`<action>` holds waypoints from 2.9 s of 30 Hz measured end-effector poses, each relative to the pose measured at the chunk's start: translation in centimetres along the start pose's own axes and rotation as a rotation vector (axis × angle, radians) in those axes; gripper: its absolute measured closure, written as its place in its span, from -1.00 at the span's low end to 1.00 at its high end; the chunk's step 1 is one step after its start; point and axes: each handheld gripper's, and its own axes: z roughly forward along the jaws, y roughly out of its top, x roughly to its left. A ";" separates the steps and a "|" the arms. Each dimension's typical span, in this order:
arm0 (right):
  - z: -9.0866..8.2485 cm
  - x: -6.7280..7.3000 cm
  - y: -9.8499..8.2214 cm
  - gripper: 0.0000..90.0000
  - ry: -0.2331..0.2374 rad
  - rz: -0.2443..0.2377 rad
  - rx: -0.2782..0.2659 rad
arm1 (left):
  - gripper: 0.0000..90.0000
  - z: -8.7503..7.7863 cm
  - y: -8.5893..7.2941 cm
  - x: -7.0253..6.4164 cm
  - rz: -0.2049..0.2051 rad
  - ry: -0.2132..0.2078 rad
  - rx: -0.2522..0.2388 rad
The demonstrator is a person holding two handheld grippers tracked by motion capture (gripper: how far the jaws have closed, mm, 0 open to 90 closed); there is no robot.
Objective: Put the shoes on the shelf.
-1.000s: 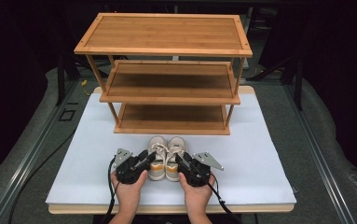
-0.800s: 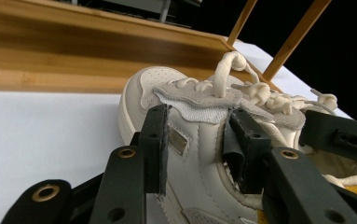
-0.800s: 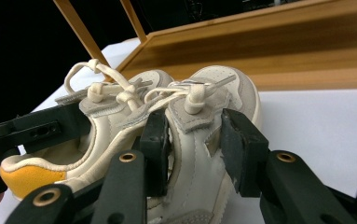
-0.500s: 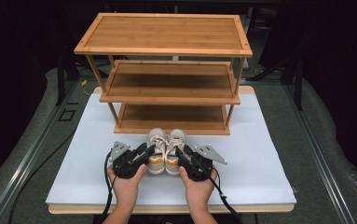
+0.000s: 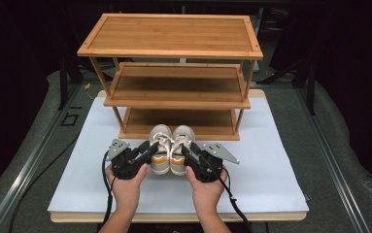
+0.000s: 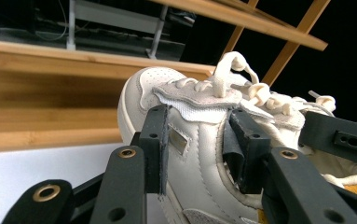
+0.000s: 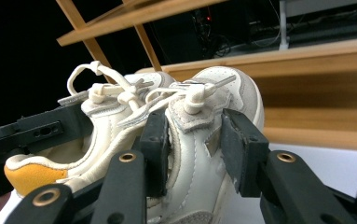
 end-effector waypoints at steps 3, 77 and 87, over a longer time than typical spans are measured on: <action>-0.3 0.4 0.6 0.40 -0.002 -0.001 -0.007 | 0.39 -0.4 0.8 -0.3 0.008 0.004 -0.012; 4.1 -0.9 11.5 0.41 -0.010 -0.018 -0.059 | 0.40 5.5 10.9 0.4 -0.007 -0.016 -0.047; 5.0 -1.0 12.4 0.41 -0.014 -0.031 -0.058 | 0.40 6.3 11.9 0.7 -0.002 -0.013 -0.041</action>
